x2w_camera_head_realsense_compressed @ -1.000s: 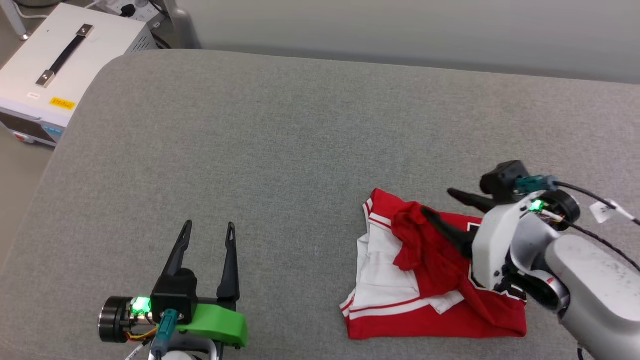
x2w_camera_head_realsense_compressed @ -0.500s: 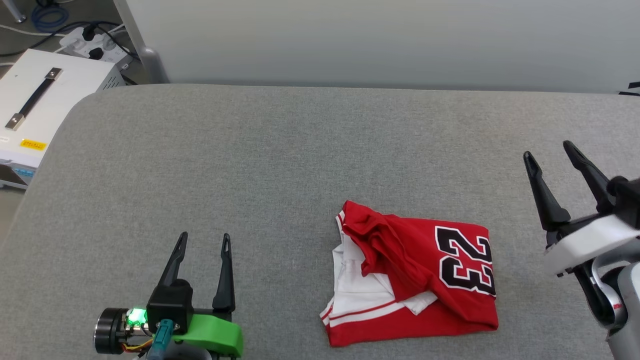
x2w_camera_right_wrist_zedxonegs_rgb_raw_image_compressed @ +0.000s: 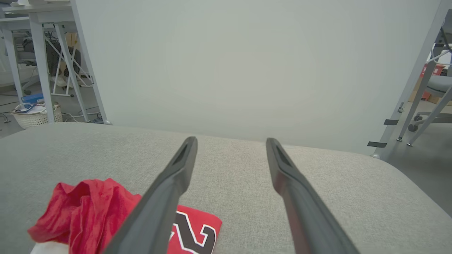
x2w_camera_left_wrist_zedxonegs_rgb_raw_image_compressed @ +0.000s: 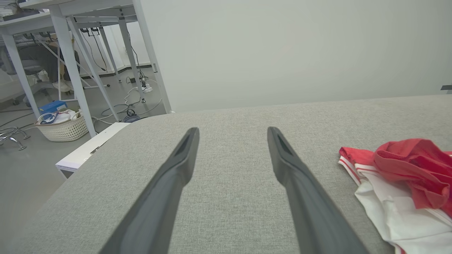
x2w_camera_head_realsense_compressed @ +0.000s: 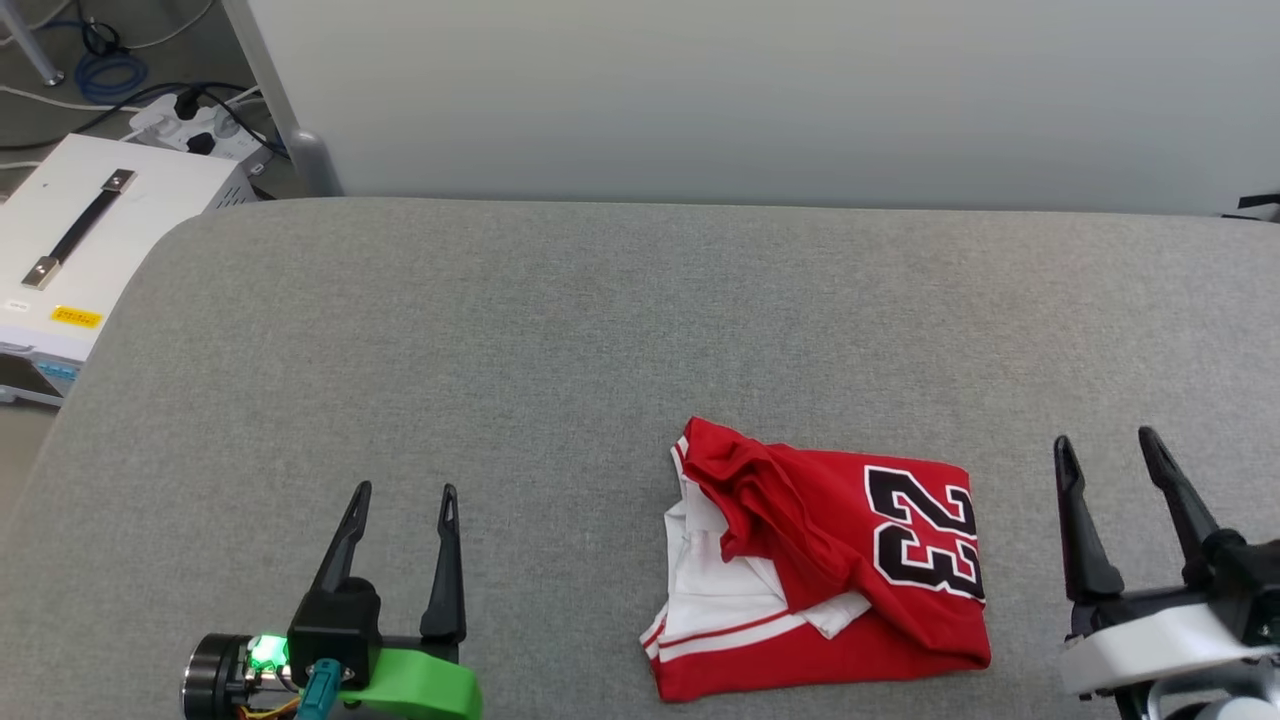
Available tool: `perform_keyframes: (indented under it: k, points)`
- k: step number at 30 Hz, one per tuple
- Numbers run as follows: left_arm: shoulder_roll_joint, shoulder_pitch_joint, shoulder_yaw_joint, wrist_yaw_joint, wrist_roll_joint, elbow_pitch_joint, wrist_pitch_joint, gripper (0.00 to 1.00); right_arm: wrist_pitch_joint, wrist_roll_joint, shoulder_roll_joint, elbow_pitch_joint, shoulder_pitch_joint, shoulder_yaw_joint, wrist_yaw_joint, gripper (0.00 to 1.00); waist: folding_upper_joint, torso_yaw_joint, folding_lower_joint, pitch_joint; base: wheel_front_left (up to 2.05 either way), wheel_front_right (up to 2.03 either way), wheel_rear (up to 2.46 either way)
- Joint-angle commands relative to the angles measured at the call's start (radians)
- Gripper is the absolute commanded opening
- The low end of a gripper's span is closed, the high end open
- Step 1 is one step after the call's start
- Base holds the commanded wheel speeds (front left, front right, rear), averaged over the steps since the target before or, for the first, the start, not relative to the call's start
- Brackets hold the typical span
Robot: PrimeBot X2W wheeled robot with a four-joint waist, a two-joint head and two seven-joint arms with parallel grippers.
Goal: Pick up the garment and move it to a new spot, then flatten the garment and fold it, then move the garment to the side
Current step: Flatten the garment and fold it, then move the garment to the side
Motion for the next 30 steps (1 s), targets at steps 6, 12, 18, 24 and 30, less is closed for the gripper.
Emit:
perform_keyframes:
  k: [6,12,18,24,30]
  points:
    - [0.008,0.031,0.008,-0.007,-0.004,-0.006,-0.006,1.00,-0.009,-0.032,0.032,-0.056,0.101,0.014,-0.001,1.00,0.0000,0.013,0.0000,-0.014,0.00,0.00,0.00]
    - [0.009,0.037,0.010,-0.008,-0.003,-0.005,-0.006,1.00,-0.009,-0.038,0.033,-0.058,0.113,0.019,-0.001,1.00,0.0000,0.016,0.0000,-0.014,0.00,0.00,0.00]
    - [0.010,0.034,0.013,-0.009,-0.002,-0.005,-0.006,1.00,-0.009,-0.048,0.024,-0.050,0.107,0.027,-0.001,1.00,0.0000,0.019,0.0000,-0.007,0.00,0.00,0.00]
    - [0.011,0.032,0.021,-0.009,-0.006,-0.007,-0.006,1.00,0.006,-0.021,-0.029,-0.065,0.003,0.009,-0.001,1.00,0.0000,0.009,0.0000,0.004,0.00,0.00,0.00]
    - [0.011,0.012,0.019,-0.014,-0.003,-0.011,-0.006,1.00,0.143,0.062,-0.163,-0.074,-0.171,0.008,-0.001,1.00,0.0000,0.015,0.0000,0.029,0.00,0.00,0.00]
